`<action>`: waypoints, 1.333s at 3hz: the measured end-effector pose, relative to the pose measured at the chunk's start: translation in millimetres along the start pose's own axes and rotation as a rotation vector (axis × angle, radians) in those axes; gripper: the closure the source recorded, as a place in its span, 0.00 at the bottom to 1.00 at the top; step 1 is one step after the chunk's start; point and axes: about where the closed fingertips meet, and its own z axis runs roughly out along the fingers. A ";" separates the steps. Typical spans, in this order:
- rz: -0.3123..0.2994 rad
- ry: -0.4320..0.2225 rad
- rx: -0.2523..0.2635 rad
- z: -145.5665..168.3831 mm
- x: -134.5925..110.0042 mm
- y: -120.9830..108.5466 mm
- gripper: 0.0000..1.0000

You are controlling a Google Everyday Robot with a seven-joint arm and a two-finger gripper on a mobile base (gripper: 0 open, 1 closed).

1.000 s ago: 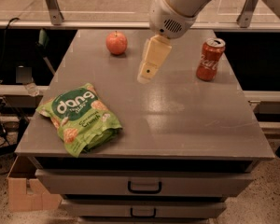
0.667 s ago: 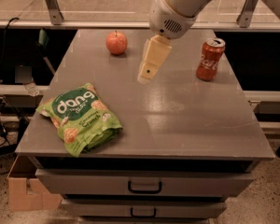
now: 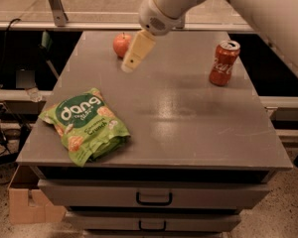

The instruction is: Pick apple

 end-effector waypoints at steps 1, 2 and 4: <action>0.038 -0.075 0.036 43.0 -21.0 -36.2 0.00; 0.119 -0.093 0.064 84.3 -13.3 -65.8 0.00; 0.347 -0.127 0.069 146.2 16.0 -103.0 0.00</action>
Offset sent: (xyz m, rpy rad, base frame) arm 0.1487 0.0443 -0.0621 0.1994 0.0069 -0.1958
